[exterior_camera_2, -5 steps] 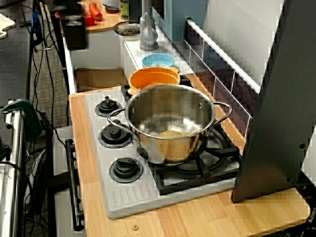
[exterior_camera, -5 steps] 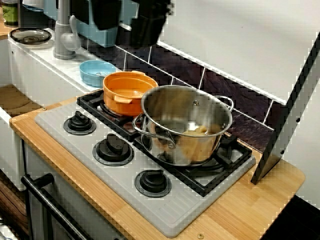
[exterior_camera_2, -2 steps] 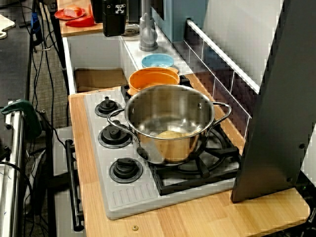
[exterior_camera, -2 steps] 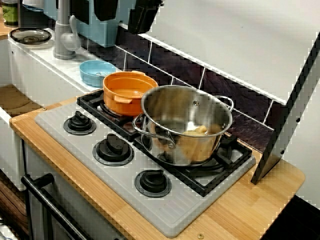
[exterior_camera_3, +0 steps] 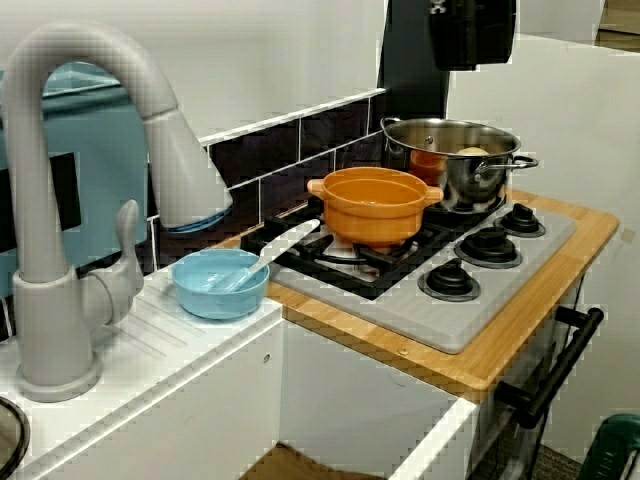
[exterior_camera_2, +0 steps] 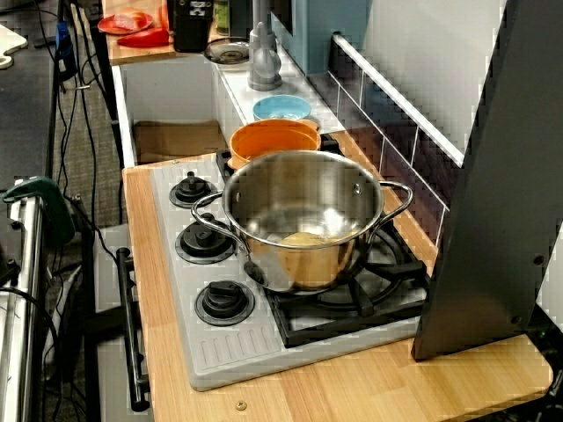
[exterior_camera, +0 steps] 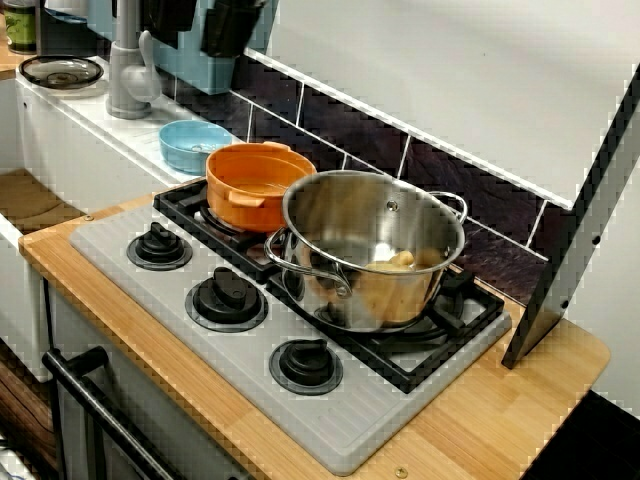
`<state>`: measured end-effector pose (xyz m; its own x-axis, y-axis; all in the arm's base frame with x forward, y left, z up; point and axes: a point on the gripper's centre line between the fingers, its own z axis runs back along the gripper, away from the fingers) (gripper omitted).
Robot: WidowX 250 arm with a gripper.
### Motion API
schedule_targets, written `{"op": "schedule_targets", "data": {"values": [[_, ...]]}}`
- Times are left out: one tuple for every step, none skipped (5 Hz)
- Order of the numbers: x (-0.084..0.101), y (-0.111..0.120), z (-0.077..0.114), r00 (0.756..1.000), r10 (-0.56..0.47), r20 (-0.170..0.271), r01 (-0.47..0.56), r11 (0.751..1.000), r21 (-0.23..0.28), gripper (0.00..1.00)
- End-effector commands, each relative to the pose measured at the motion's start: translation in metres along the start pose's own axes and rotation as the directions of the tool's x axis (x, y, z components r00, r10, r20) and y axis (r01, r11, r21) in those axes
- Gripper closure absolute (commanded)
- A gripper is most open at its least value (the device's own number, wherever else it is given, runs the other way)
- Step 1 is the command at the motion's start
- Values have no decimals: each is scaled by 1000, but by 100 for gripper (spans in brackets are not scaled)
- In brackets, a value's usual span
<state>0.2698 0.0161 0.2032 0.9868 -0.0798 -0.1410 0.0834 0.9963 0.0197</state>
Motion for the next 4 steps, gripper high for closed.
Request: {"op": "schedule_targets", "data": {"values": [[-1, 16, 9, 871, -490, -41, 490, 872, -4, 0], [-6, 16, 5, 778, -628, -10, 629, 778, 11, 0], [-15, 9, 3, 715, -699, 18, 695, 714, 84, 0], [-21, 5, -2, 673, -738, 51, 729, 673, 126, 0]]}}
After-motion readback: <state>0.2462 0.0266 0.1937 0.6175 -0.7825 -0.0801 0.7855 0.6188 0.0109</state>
